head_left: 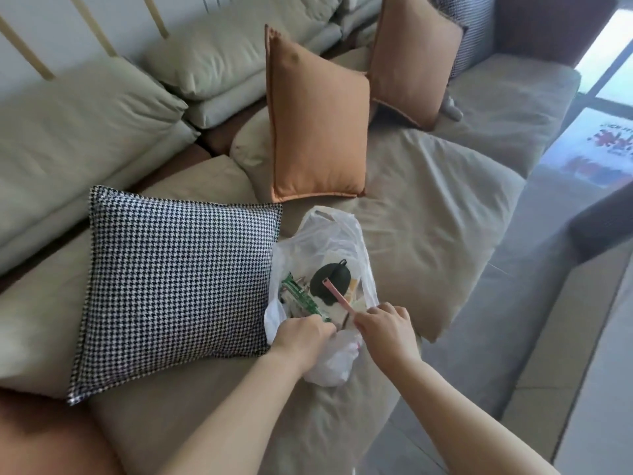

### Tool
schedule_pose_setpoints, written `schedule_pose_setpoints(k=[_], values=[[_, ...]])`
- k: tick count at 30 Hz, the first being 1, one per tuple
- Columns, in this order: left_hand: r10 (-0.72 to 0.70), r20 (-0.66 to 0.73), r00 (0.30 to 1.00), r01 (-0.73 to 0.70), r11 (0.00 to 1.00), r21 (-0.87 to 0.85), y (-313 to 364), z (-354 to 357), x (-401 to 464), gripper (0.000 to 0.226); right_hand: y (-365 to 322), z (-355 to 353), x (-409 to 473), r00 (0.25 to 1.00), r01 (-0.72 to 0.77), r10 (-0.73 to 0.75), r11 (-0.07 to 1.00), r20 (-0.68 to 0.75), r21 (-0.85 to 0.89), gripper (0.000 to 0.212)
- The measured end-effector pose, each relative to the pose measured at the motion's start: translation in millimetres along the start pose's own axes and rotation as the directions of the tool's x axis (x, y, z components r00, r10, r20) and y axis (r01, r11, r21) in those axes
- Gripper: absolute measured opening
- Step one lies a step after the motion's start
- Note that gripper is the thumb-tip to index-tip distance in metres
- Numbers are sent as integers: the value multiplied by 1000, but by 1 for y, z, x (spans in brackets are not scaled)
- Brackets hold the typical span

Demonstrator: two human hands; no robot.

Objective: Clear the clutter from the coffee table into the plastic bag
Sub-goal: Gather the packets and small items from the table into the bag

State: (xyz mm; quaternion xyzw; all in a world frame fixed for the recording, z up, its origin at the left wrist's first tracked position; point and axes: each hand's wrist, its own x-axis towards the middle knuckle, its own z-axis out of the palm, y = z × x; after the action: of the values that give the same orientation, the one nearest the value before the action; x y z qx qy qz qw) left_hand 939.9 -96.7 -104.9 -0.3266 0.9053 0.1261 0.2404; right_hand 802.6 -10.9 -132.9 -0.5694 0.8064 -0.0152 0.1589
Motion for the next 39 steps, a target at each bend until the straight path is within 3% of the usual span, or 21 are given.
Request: schedule_pose_setpoints(k=[6,10,14,18,26,33,39], values=[[26,153,988,-26,1000,-4,16,6,1,30,13,-3,-1,993,5,-5,1000,121,-5,30],[-1,174,985,0,1000,2,12,10,3,32,15,3,-1,972,40,-43,999,231,19,32],[-16,174,985,26,998,-55,5,3,7,22,11,-4,2,967,30,-41,998,251,49,35],[-7,175,985,20,997,-72,4,-16,9,34,7,-22,6,975,-24,-1,994,223,109,36],[163,81,983,-157,985,-79,47,-67,34,32,48,-52,-14,946,-269,241,957,219,110,40],[323,157,933,-334,941,49,133,-94,52,41,118,-72,-56,878,-459,430,880,209,118,31],[390,178,903,-415,900,134,225,-106,64,39,190,-86,-111,813,-567,530,815,241,121,40]])
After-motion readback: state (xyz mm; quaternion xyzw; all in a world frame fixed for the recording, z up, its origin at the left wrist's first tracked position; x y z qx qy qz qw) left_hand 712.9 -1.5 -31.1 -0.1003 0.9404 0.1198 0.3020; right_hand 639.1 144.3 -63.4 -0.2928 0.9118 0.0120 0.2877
